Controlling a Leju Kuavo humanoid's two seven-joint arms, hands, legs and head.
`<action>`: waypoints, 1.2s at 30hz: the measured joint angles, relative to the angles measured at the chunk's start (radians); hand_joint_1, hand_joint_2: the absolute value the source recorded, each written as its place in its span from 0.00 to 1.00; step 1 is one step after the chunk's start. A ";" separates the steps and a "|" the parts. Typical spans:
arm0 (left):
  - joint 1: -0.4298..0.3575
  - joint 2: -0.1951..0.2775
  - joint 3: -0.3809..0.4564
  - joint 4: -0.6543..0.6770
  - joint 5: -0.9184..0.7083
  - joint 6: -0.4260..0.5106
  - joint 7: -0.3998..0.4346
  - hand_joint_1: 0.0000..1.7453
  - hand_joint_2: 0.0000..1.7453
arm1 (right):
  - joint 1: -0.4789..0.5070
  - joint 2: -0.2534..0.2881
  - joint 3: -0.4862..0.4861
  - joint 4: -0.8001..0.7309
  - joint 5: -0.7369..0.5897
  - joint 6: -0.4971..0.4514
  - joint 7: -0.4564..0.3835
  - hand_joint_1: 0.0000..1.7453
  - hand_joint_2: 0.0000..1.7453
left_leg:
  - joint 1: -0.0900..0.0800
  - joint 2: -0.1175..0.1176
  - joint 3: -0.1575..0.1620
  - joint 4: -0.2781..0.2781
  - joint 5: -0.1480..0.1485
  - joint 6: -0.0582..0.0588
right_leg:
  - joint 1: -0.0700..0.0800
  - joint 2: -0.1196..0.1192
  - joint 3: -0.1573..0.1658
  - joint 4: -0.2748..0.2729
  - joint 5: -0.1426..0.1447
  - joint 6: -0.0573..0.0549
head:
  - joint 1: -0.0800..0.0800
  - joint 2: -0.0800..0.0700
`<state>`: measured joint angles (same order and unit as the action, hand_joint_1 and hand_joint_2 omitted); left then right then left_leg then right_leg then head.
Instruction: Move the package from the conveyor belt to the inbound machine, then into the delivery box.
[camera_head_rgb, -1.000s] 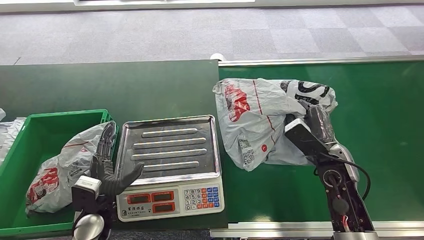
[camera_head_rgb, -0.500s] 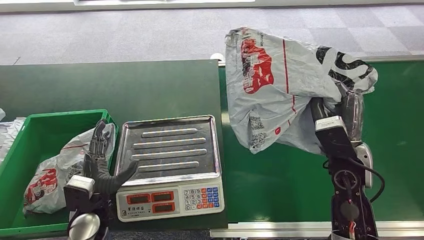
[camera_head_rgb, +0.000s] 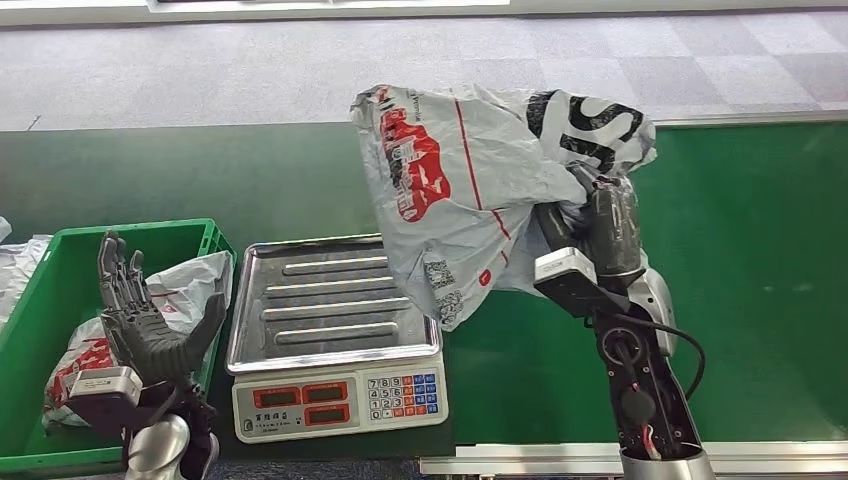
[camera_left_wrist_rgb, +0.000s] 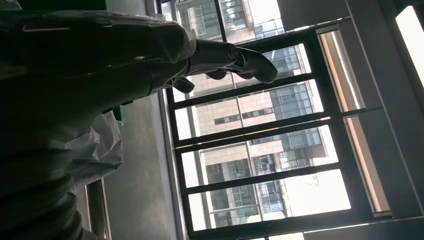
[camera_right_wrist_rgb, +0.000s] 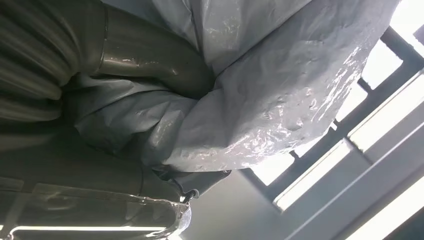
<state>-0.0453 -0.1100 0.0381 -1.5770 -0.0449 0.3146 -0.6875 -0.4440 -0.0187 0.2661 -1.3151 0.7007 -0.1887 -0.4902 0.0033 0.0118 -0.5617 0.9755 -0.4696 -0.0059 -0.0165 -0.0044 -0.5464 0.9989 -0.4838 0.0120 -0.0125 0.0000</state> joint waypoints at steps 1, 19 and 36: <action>-0.003 0.001 0.000 0.003 0.010 0.014 -0.004 0.00 1.00 | -0.023 0.010 0.029 0.038 -0.005 -0.001 -0.004 1.00 1.00 | 0.000 0.000 0.000 0.000 0.000 0.000 | 0.000 0.000 0.000 0.000 0.000 0.000 | 0.000 0.000; -0.015 0.010 -0.013 0.003 0.044 0.037 -0.007 0.00 1.00 | -0.255 0.180 0.296 0.559 -0.061 0.089 0.007 1.00 1.00 | 0.000 0.000 -0.001 0.000 0.000 0.000 | 0.000 0.000 -0.002 0.000 0.000 0.000 | 0.000 0.000; -0.099 0.022 -0.064 0.126 0.021 -0.009 -0.005 0.00 1.00 | -0.368 0.317 0.557 0.851 0.202 0.155 0.184 1.00 1.00 | 0.000 0.000 -0.001 0.000 0.000 0.000 | 0.000 0.000 -0.002 0.000 0.000 0.000 | 0.000 0.000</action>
<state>-0.1444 -0.0881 -0.0256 -1.4512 -0.0236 0.3059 -0.6928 -0.8123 0.2986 0.8235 -0.4637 0.9026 -0.0332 -0.3065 0.0035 0.0118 -0.5631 0.9758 -0.4694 -0.0060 -0.0164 -0.0046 -0.5486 0.9989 -0.4838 0.0120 -0.0122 0.0000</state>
